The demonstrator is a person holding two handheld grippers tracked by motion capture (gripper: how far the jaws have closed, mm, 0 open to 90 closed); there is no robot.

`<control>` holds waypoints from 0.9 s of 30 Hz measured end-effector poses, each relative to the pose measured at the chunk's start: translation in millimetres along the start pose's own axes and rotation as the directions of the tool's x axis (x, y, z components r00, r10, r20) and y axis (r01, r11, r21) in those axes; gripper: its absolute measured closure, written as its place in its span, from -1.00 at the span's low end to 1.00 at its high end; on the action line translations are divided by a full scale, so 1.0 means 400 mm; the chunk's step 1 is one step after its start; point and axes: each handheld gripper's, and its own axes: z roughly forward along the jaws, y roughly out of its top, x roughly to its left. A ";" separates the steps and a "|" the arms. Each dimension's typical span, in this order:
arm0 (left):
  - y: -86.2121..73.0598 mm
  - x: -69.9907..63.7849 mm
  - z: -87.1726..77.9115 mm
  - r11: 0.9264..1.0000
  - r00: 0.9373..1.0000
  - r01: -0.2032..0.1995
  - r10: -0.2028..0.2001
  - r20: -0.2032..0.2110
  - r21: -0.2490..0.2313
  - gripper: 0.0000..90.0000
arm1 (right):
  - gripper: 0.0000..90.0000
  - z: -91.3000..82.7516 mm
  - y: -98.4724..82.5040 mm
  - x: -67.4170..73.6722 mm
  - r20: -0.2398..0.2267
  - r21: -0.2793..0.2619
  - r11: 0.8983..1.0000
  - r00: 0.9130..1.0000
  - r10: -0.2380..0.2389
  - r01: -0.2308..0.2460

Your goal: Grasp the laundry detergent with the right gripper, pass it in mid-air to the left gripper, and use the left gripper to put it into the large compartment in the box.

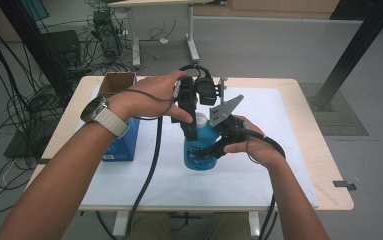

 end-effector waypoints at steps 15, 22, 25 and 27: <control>0.002 0.002 0.019 1.000 1.000 -0.006 0.006 0.005 -0.014 -0.83 | -0.03 0.008 0.004 0.003 -0.013 0.001 1.000 1.000 -0.002 0.002; 0.009 0.003 0.026 1.000 1.000 -0.013 0.013 0.004 -0.022 -0.82 | -0.03 0.010 0.004 0.004 -0.008 -0.001 1.000 1.000 0.001 -0.001; 0.011 0.002 0.033 1.000 1.000 -0.013 0.014 0.009 -0.020 -0.82 | -0.03 0.009 0.005 0.004 -0.011 0.000 1.000 1.000 -0.005 0.005; 0.011 0.003 0.036 1.000 1.000 -0.014 0.014 0.013 -0.020 -0.82 | -0.03 0.009 0.006 0.006 -0.011 -0.002 1.000 1.000 0.001 -0.001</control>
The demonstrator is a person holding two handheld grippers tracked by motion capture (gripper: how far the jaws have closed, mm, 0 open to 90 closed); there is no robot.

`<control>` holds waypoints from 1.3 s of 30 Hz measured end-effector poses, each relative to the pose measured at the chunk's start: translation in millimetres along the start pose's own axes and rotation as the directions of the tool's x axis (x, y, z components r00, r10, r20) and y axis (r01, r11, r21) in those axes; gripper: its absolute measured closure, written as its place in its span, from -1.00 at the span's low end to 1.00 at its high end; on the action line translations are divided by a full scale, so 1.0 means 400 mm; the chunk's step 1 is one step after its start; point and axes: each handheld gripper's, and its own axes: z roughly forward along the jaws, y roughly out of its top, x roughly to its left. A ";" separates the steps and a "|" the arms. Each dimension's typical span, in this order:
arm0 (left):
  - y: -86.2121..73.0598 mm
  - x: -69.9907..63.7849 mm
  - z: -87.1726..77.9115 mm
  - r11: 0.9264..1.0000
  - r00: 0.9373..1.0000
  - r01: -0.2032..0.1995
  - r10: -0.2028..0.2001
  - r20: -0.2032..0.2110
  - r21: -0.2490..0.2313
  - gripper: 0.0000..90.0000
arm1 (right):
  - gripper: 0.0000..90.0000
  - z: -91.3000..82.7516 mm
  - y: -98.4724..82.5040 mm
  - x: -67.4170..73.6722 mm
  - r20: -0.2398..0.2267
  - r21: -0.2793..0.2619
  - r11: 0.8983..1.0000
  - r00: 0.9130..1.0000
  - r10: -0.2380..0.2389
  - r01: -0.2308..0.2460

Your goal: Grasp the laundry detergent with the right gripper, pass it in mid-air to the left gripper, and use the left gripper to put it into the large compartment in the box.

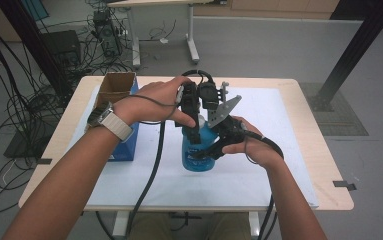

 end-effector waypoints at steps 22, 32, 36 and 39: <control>0.004 0.001 0.033 1.000 0.999 -0.003 0.003 0.040 -0.011 -0.72 | -0.03 0.000 0.004 0.004 -0.007 -0.014 1.000 1.000 -0.009 0.009; 0.006 0.003 0.040 1.000 0.998 -0.007 0.008 0.056 -0.012 -0.65 | -0.03 -0.003 0.007 0.008 -0.015 -0.012 1.000 1.000 0.011 -0.011; 0.006 0.001 0.042 1.000 0.998 -0.009 0.010 0.067 -0.017 -0.61 | -0.03 -0.001 0.008 0.009 -0.015 -0.009 1.000 1.000 0.011 -0.011; 0.006 0.000 0.045 1.000 0.997 -0.010 0.011 0.074 -0.018 -0.56 | -0.03 -0.001 0.008 0.009 -0.011 -0.014 1.000 1.000 0.009 -0.009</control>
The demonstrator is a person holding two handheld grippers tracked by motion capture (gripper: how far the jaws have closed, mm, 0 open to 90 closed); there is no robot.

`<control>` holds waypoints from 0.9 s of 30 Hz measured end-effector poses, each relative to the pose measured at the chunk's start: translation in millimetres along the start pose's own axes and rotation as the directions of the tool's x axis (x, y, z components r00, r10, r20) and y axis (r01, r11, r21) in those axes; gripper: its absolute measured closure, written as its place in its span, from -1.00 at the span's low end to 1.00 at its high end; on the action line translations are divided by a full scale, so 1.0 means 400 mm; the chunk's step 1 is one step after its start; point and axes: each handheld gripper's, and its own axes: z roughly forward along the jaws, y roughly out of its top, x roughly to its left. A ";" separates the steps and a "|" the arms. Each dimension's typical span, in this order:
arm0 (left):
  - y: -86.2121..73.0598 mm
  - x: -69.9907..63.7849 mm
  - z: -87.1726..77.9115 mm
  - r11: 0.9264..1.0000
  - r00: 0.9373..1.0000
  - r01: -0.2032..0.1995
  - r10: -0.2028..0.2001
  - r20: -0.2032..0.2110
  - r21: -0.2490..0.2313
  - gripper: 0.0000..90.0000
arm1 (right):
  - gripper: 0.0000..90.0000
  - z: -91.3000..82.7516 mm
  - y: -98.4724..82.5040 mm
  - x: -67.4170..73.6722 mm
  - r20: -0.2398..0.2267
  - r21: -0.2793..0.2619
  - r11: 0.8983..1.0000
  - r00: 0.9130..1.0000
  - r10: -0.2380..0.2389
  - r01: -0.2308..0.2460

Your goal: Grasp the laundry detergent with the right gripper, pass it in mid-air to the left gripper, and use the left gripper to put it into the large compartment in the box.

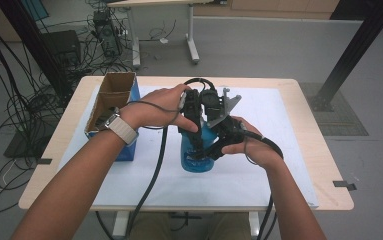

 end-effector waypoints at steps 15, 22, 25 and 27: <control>-0.006 -0.002 -0.001 1.000 1.000 -0.006 0.007 0.024 -0.011 -0.26 | -0.03 0.000 0.004 0.005 -0.002 0.002 1.000 1.000 0.003 -0.003; -0.007 -0.002 0.002 1.000 0.999 -0.004 0.004 0.041 -0.014 -0.18 | -0.03 0.001 0.000 0.002 -0.004 -0.004 1.000 1.000 -0.013 0.013; -0.007 -0.001 0.003 1.000 0.999 -0.001 0.001 0.044 -0.014 -0.17 | -0.03 0.001 0.000 0.004 -0.004 -0.001 1.000 1.000 -0.001 0.001; -0.009 -0.002 0.004 1.000 0.999 -0.002 0.002 0.044 -0.014 -0.17 | -0.03 0.003 -0.001 0.002 -0.006 -0.004 1.000 1.000 -0.014 0.014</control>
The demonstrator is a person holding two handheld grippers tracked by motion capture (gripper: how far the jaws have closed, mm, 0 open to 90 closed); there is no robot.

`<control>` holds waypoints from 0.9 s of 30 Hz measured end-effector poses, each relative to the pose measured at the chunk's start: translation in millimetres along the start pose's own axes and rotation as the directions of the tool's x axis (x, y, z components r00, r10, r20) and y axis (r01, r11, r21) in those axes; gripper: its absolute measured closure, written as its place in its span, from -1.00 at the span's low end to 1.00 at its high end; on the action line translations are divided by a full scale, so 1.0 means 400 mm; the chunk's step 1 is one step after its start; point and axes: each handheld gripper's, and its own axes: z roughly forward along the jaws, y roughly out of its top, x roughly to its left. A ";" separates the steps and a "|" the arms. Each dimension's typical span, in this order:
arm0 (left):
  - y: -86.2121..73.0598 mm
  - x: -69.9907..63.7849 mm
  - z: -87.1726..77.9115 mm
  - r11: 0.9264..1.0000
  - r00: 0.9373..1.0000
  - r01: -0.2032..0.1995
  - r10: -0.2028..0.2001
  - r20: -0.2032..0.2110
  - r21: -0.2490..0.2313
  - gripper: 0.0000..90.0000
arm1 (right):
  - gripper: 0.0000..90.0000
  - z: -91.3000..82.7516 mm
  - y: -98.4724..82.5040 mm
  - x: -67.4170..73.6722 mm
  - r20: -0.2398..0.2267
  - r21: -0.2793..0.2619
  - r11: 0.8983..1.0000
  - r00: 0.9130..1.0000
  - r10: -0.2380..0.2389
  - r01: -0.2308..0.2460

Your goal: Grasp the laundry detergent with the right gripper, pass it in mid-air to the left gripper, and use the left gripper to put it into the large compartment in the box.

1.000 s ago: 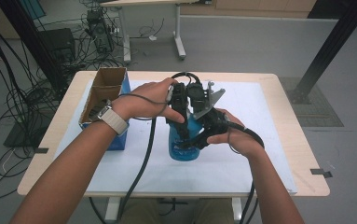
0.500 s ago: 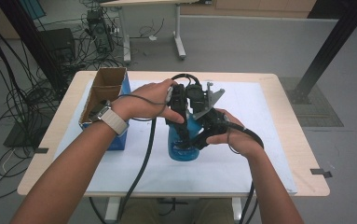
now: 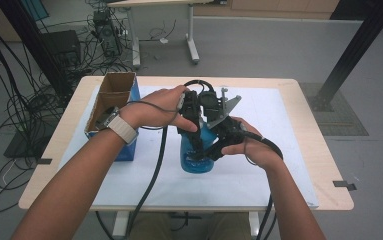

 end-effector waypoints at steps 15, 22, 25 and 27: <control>-0.003 -0.006 0.001 1.000 1.000 -0.006 0.006 -0.011 -0.005 -0.16 | -0.03 0.000 0.001 0.005 0.002 0.008 1.000 1.000 0.008 -0.008; -0.001 -0.012 0.000 1.000 1.000 -0.009 0.009 -0.018 -0.008 -0.16 | -0.03 -0.005 0.002 0.010 0.007 0.012 1.000 1.000 -0.001 0.001; -0.001 -0.014 -0.002 1.000 1.000 -0.007 0.007 -0.014 -0.003 -0.16 | -0.03 -0.005 0.002 0.012 0.000 0.012 1.000 1.000 -0.005 0.005; -0.002 -0.015 -0.003 1.000 1.000 -0.005 0.005 -0.016 -0.002 -0.16 | -0.03 -0.004 0.003 0.011 0.001 0.006 1.000 1.000 -0.014 0.014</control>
